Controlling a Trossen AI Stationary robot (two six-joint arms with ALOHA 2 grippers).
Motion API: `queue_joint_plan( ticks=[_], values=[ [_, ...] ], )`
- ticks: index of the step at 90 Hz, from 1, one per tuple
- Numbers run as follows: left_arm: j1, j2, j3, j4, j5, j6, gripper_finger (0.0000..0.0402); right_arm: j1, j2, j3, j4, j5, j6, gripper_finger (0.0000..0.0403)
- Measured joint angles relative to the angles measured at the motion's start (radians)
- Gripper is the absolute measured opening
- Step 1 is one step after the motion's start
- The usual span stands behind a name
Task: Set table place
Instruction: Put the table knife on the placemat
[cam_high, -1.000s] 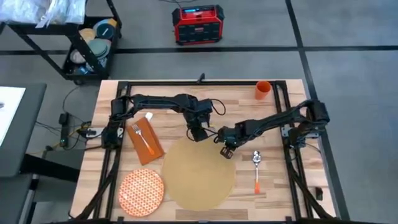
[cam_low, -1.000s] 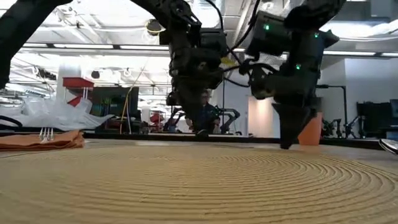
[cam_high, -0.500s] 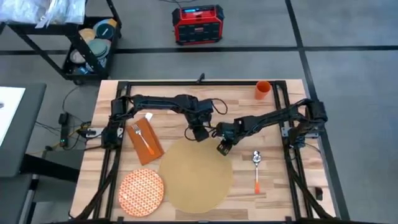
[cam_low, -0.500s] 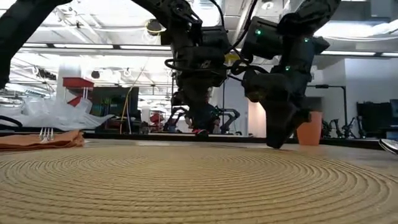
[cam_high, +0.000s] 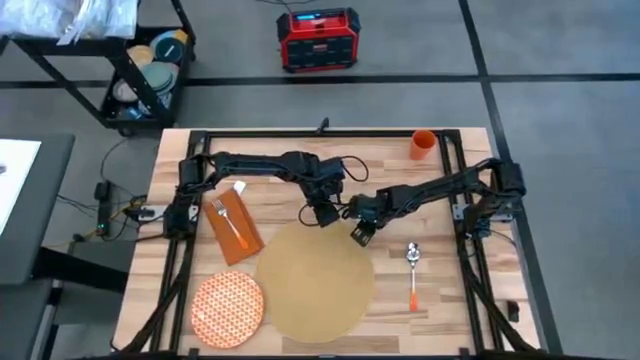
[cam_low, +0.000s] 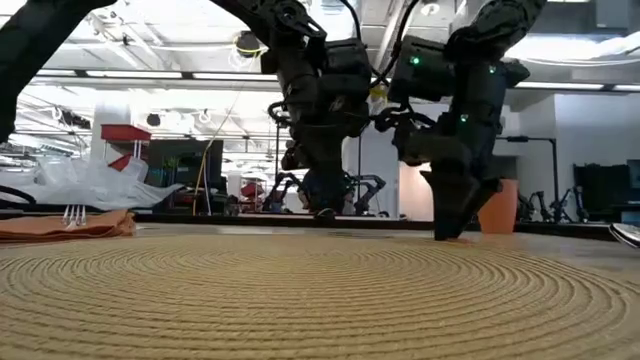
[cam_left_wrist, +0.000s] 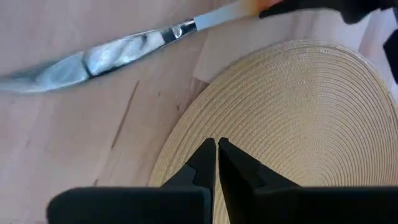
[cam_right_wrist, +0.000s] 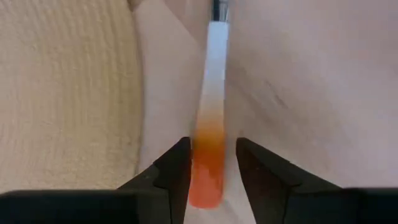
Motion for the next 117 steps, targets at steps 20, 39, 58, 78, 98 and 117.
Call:
queue_joint_plan(
  ticks=[20,39,58,78,98,117],
  values=[
    [0.000,0.000,0.000,0.004,0.000,-0.002,0.0000,-0.011,0.040,0.009,-0.004,0.013,-0.045,0.0121],
    [0.000,0.000,0.000,0.005,-0.001,-0.002,0.0000,-0.010,0.086,0.015,-0.027,0.018,-0.060,0.0121],
    [0.001,0.000,0.000,0.005,-0.001,-0.002,0.0000,-0.008,0.112,0.020,-0.068,0.020,-0.036,0.0068],
    [0.001,0.000,0.000,0.007,-0.001,0.003,0.0000,-0.020,0.106,0.031,-0.100,0.024,-0.021,0.0003],
    [0.002,0.000,0.000,-0.036,0.001,0.014,0.0000,-0.015,0.113,0.095,-0.158,0.017,-0.032,0.0000],
    [0.005,0.000,0.000,-0.183,-0.109,0.079,0.0000,0.029,0.118,0.160,-0.254,0.069,-0.059,0.0000]
  ],
)
